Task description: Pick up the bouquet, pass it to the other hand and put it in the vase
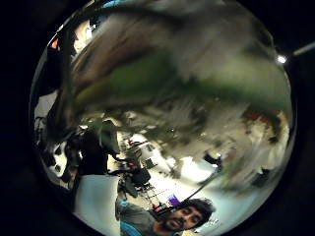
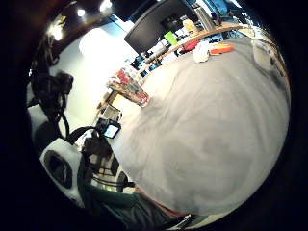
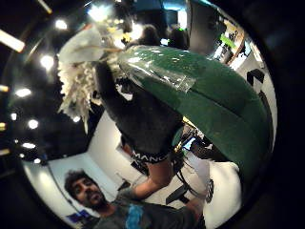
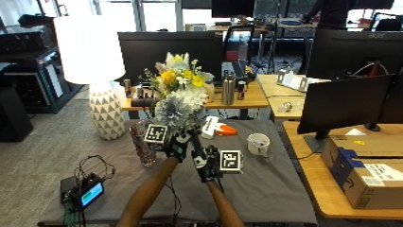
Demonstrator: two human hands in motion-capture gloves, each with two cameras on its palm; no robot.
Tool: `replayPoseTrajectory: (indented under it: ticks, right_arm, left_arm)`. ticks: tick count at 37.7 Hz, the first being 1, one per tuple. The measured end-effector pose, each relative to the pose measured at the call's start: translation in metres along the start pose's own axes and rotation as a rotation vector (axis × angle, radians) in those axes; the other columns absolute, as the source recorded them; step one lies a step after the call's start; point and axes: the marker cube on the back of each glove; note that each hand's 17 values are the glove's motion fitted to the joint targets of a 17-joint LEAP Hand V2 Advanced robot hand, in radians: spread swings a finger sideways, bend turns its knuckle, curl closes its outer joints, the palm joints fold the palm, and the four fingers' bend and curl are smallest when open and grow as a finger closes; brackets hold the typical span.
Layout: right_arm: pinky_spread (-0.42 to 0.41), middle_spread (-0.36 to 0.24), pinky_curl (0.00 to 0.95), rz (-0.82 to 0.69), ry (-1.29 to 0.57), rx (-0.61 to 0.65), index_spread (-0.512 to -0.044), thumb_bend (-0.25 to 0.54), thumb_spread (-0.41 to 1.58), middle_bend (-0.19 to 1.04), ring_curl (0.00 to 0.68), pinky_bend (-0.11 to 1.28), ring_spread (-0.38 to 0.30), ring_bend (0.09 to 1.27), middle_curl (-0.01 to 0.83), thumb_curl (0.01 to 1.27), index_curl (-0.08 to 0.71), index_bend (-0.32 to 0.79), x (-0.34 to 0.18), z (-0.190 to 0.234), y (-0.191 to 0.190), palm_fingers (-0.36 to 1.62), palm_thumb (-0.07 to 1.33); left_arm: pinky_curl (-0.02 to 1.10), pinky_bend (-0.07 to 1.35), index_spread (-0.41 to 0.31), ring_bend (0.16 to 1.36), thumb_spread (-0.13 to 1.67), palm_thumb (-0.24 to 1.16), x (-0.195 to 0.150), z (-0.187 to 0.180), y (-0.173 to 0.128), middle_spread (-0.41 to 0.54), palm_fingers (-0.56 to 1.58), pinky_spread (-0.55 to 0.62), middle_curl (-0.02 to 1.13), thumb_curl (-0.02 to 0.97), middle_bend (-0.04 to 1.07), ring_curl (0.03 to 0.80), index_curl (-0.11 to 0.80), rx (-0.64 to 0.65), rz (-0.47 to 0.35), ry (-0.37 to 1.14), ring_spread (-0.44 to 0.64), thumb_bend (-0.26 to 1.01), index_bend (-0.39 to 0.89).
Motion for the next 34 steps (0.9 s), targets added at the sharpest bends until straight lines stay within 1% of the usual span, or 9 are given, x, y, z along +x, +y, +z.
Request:
replayPoseTrajectory:
  ticks: [5, 9, 15, 17, 20, 23, 26, 30, 34]
  right_arm:
    - [-0.294, -0.156, 0.465, -0.024, -0.071, -0.049, -0.238, -0.025, 0.72, 0.77, 0.532, 0.70, -0.197, 0.97, 0.595, 0.65, 0.542, 0.19, 0.002, 0.020, 0.005, 1.39, 0.97]
    - [-0.294, -0.156, 0.467, -0.158, -0.186, -0.059, -0.239, -0.024, 0.72, 0.77, 0.532, 0.70, -0.197, 0.97, 0.596, 0.65, 0.548, 0.19, -0.001, 0.028, 0.002, 1.39, 0.97]
    - [-0.292, -0.156, 0.467, 0.006, -0.109, -0.097, -0.236, -0.024, 0.73, 0.78, 0.531, 0.70, -0.197, 0.97, 0.597, 0.66, 0.555, 0.19, 0.019, 0.031, 0.005, 1.39, 0.97]
    - [-0.292, -0.156, 0.467, 0.018, -0.110, -0.109, -0.235, -0.025, 0.74, 0.78, 0.531, 0.70, -0.197, 0.97, 0.597, 0.66, 0.557, 0.19, 0.020, 0.031, 0.005, 1.39, 0.97]
    - [-0.292, -0.156, 0.466, 0.028, -0.124, -0.156, -0.234, -0.025, 0.74, 0.78, 0.531, 0.69, -0.198, 0.97, 0.598, 0.66, 0.560, 0.19, 0.019, 0.030, 0.006, 1.38, 0.97]
    - [-0.291, -0.156, 0.465, 0.021, -0.132, -0.220, -0.235, -0.025, 0.74, 0.78, 0.529, 0.69, -0.197, 0.97, 0.598, 0.66, 0.565, 0.20, 0.012, 0.026, 0.008, 1.38, 0.97]
    - [-0.289, -0.153, 0.465, 0.005, -0.100, -0.275, -0.237, -0.027, 0.73, 0.76, 0.525, 0.69, -0.195, 0.96, 0.591, 0.66, 0.559, 0.17, 0.007, 0.023, 0.012, 1.34, 0.97]
    - [-0.273, -0.148, 0.468, -0.047, 0.058, -0.410, -0.244, -0.030, 0.70, 0.68, 0.509, 0.73, -0.192, 0.91, 0.565, 0.67, 0.524, 0.11, 0.008, 0.012, 0.022, 1.20, 0.97]
    - [-0.185, -0.149, 0.459, -0.019, 0.132, -0.485, -0.254, -0.034, 0.72, 0.59, 0.489, 0.69, -0.184, 0.83, 0.534, 0.66, 0.486, 0.09, 0.017, -0.003, 0.029, 1.00, 0.95]
  left_arm:
    - [0.38, 0.28, -0.225, 0.54, 0.97, 0.63, -0.013, -0.002, -0.006, -0.210, 1.11, -0.05, 0.37, 0.401, 0.16, 0.321, 0.375, -0.011, -0.052, 0.120, -0.17, 0.01, 0.24]
    - [0.41, 0.35, -0.249, 0.53, 0.95, 0.69, -0.015, -0.001, -0.005, -0.244, 1.19, -0.16, 0.39, 0.433, 0.18, 0.343, 0.390, -0.029, -0.096, 0.166, -0.23, 0.02, 0.20]
    - [0.43, 0.40, -0.271, 0.51, 0.82, 0.76, -0.026, -0.004, -0.013, -0.273, 1.23, -0.24, 0.40, 0.501, 0.19, 0.354, 0.404, -0.043, -0.114, 0.138, -0.25, 0.00, 0.18]
    - [0.43, 0.39, -0.278, 0.51, 0.78, 0.76, -0.024, -0.002, -0.013, -0.302, 1.34, -0.27, 0.43, 0.515, 0.30, 0.358, 0.405, -0.052, -0.116, 0.133, -0.27, -0.02, 0.16]
    - [0.43, 0.41, -0.287, 0.58, 0.76, 0.74, -0.019, 0.000, -0.015, -0.330, 1.45, -0.32, 0.47, 0.529, 0.41, 0.387, 0.400, -0.056, -0.120, 0.124, -0.31, -0.03, 0.14]
    - [0.44, 0.42, -0.303, 0.65, 0.85, 0.70, -0.012, 0.000, -0.019, -0.354, 1.49, -0.35, 0.51, 0.509, 0.53, 0.408, 0.412, -0.048, -0.120, 0.109, -0.32, -0.04, 0.17]
    - [0.45, 0.46, -0.316, 0.69, 0.95, 0.66, -0.001, -0.003, -0.019, -0.367, 1.50, -0.37, 0.54, 0.480, 0.59, 0.428, 0.436, -0.041, -0.100, 0.094, -0.33, -0.04, 0.21]
    - [0.47, 0.53, -0.329, 0.74, 1.02, 0.63, 0.038, -0.016, -0.019, -0.378, 1.48, -0.40, 0.57, 0.456, 0.65, 0.450, 0.462, 0.021, -0.017, 0.029, -0.35, -0.03, 0.23]
    - [0.49, 0.57, -0.338, 0.78, 1.07, 0.61, 0.077, -0.037, -0.019, -0.386, 1.46, -0.42, 0.60, 0.435, 0.70, 0.466, 0.485, 0.086, 0.073, -0.022, -0.36, -0.02, 0.25]
